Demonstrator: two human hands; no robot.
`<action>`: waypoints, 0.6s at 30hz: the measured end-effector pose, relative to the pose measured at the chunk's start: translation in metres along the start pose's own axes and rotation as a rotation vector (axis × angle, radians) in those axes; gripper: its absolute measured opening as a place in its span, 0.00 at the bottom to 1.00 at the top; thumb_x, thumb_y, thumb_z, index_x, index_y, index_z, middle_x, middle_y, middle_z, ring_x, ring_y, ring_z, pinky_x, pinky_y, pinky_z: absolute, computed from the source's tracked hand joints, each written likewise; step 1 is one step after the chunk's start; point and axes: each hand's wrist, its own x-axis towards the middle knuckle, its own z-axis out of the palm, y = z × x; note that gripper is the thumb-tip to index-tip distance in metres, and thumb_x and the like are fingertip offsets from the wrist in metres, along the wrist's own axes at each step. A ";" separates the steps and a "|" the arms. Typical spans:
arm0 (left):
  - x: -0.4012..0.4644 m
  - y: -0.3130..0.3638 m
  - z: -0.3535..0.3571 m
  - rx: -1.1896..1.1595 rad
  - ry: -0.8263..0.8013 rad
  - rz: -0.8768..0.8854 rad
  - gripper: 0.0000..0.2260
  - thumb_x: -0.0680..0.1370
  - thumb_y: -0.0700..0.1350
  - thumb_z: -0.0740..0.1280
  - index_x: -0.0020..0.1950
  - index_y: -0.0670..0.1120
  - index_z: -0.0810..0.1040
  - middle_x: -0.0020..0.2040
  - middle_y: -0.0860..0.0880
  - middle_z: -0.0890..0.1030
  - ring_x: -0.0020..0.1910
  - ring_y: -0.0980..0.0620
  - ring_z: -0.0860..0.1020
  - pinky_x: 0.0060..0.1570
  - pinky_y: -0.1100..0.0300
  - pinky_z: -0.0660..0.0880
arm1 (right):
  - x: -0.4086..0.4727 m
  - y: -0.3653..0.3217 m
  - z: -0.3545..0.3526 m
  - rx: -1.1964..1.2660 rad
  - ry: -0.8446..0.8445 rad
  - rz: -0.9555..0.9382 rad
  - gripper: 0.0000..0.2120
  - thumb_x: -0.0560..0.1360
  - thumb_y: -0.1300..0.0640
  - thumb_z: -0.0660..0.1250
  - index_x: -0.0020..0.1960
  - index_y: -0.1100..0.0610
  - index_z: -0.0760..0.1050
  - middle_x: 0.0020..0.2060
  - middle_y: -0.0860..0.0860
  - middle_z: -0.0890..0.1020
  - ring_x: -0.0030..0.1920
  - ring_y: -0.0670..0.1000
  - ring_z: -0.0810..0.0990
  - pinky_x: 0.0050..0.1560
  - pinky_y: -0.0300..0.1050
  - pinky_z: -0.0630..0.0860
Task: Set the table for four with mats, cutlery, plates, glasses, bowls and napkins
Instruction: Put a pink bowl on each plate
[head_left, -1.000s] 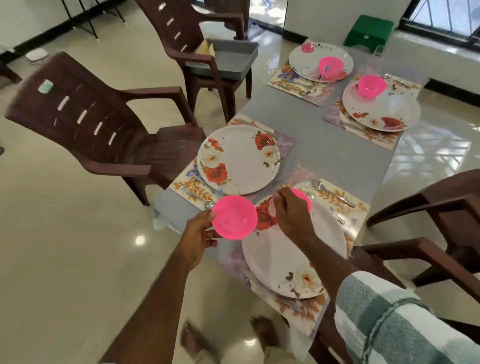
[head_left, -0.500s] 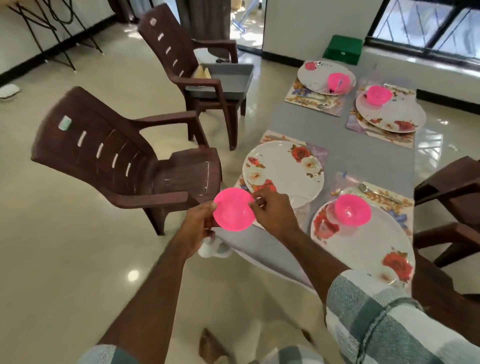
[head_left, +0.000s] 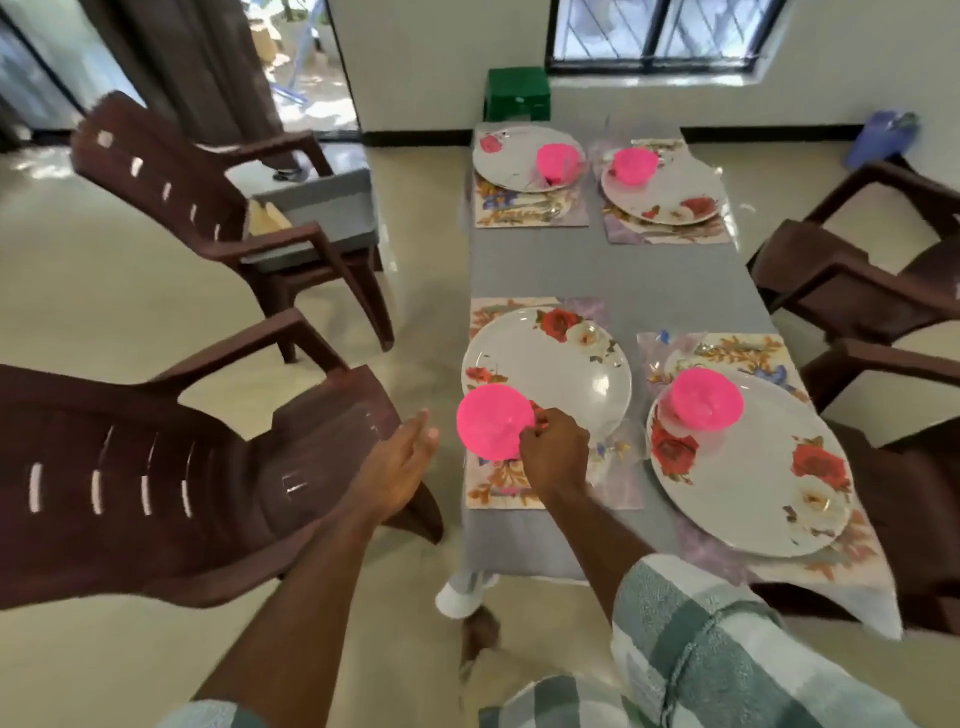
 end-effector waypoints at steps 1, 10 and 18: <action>0.010 -0.007 -0.009 0.011 -0.039 0.007 0.31 0.79 0.71 0.54 0.78 0.58 0.65 0.76 0.50 0.70 0.74 0.46 0.69 0.74 0.44 0.65 | 0.003 -0.004 0.006 -0.002 0.019 0.061 0.14 0.76 0.63 0.68 0.61 0.61 0.81 0.54 0.56 0.85 0.54 0.59 0.83 0.56 0.52 0.79; 0.105 -0.002 -0.039 0.475 -0.337 0.261 0.30 0.84 0.60 0.56 0.83 0.54 0.51 0.83 0.52 0.52 0.81 0.52 0.52 0.77 0.56 0.50 | 0.020 -0.010 0.044 0.122 0.255 0.516 0.13 0.77 0.64 0.64 0.61 0.62 0.79 0.56 0.57 0.83 0.56 0.59 0.81 0.49 0.45 0.74; 0.192 0.018 -0.026 0.637 -0.641 0.595 0.31 0.84 0.58 0.58 0.82 0.60 0.45 0.82 0.55 0.48 0.81 0.54 0.50 0.78 0.50 0.56 | 0.042 -0.012 0.073 0.411 0.588 0.828 0.13 0.76 0.65 0.65 0.59 0.65 0.78 0.55 0.61 0.82 0.57 0.61 0.80 0.48 0.42 0.68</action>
